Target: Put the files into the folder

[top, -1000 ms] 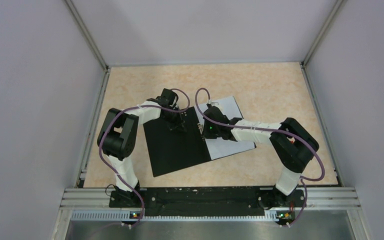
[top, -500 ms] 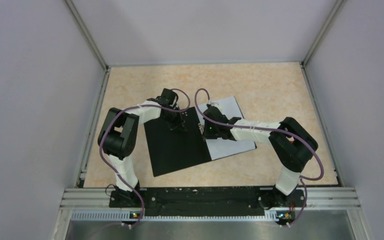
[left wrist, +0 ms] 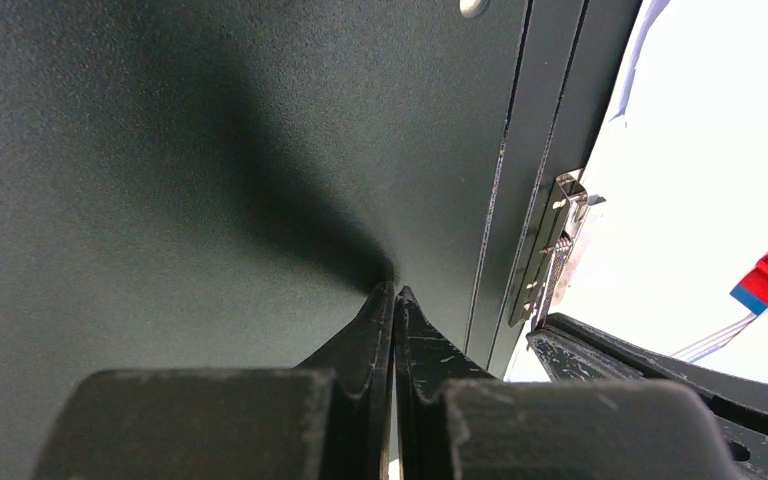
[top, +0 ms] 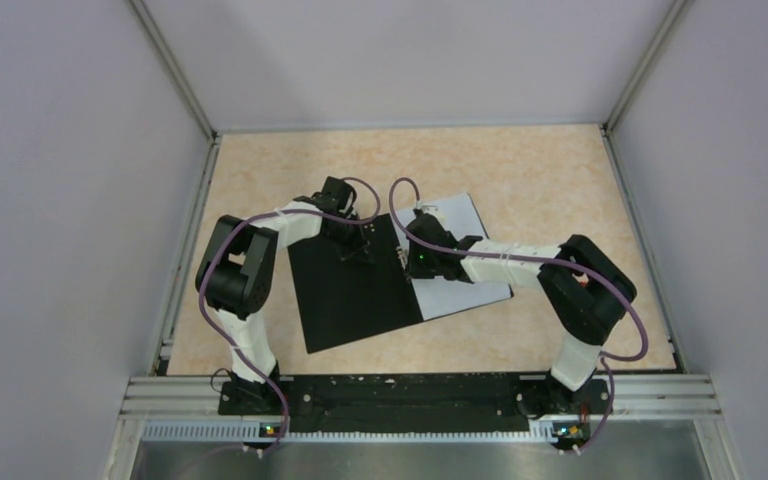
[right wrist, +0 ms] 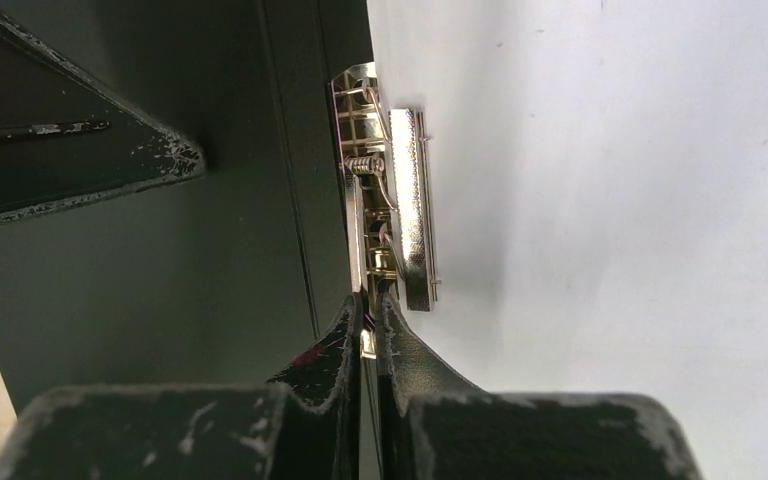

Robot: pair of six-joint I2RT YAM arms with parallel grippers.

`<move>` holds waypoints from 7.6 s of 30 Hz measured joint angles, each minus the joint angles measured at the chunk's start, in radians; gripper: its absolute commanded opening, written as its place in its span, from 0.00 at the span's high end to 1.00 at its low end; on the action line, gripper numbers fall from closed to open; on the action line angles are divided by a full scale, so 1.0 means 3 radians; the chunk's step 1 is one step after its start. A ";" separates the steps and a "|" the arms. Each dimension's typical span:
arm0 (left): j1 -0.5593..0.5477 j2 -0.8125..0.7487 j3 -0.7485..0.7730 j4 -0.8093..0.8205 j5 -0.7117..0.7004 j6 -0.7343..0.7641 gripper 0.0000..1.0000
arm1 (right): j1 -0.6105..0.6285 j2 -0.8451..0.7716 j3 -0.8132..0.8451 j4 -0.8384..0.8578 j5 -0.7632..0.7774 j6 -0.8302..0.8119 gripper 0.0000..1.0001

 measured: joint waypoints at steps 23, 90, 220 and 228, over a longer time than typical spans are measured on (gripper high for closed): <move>0.0013 0.0009 0.0000 0.0001 0.0025 -0.0001 0.96 | 0.0003 0.0031 -0.0045 0.0051 0.0019 0.0000 1.00; 0.0065 0.0062 0.0041 0.0107 0.0050 -0.0013 0.96 | 0.0104 0.0156 0.0141 0.0057 -0.0014 -0.0398 0.88; 0.1451 -0.1342 -0.0882 0.0064 0.0603 0.0252 0.05 | -0.0179 0.0425 0.1549 -0.1584 0.0041 -0.0725 1.00; 0.1450 -0.1364 -0.0511 0.0041 0.0914 0.0172 0.06 | -0.0174 0.0537 0.1273 -0.1157 -0.0384 -0.0488 0.99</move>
